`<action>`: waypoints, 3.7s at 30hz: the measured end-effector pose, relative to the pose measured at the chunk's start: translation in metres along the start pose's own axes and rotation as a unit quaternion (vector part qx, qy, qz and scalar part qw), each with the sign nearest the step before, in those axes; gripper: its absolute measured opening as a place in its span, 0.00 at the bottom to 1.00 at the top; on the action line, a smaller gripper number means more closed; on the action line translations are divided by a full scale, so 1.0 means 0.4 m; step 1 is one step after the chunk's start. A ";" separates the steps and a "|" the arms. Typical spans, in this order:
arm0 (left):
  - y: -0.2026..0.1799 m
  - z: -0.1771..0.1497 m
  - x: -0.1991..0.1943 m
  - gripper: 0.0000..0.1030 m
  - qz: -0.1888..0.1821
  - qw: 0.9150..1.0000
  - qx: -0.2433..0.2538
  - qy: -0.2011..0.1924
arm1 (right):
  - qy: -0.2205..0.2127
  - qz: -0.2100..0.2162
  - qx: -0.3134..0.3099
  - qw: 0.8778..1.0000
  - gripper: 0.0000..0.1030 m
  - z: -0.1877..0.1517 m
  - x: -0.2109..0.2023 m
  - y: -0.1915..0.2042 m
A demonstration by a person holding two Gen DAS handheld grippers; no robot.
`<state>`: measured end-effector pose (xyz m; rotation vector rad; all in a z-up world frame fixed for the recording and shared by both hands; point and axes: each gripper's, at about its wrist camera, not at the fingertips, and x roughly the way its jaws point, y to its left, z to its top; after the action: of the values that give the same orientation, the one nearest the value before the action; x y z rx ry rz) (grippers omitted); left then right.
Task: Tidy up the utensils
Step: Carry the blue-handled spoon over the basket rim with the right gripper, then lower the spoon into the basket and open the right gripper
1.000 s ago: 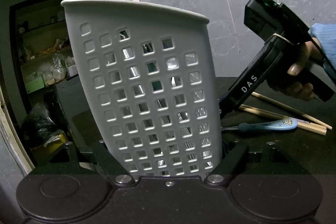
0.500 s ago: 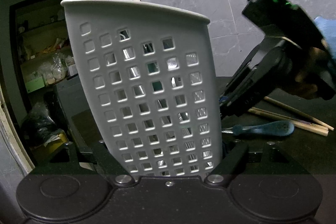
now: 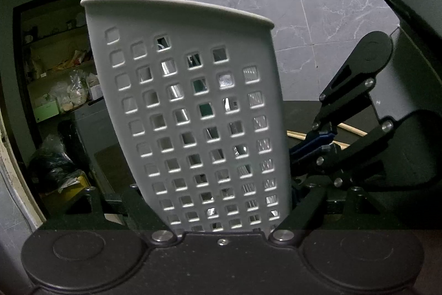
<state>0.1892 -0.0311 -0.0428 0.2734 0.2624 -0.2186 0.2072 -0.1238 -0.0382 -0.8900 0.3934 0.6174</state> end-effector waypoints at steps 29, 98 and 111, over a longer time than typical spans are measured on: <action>0.003 -0.019 -0.003 0.78 -0.004 1.000 -0.004 0.003 | 0.001 0.074 0.051 0.996 0.04 -0.021 -0.028 -0.017; -0.015 -0.001 0.003 0.78 0.007 1.000 -0.007 0.008 | -0.190 0.006 0.227 0.955 0.32 -0.059 -0.173 -0.186; -0.015 -0.001 0.002 0.78 0.007 1.000 -0.007 0.008 | -0.210 -0.004 0.244 0.947 0.31 -0.052 -0.185 -0.186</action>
<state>0.1886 -0.0370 -0.0449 0.2635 0.2775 -0.2017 0.1975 -0.2009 0.0354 -0.2718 0.1429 0.6459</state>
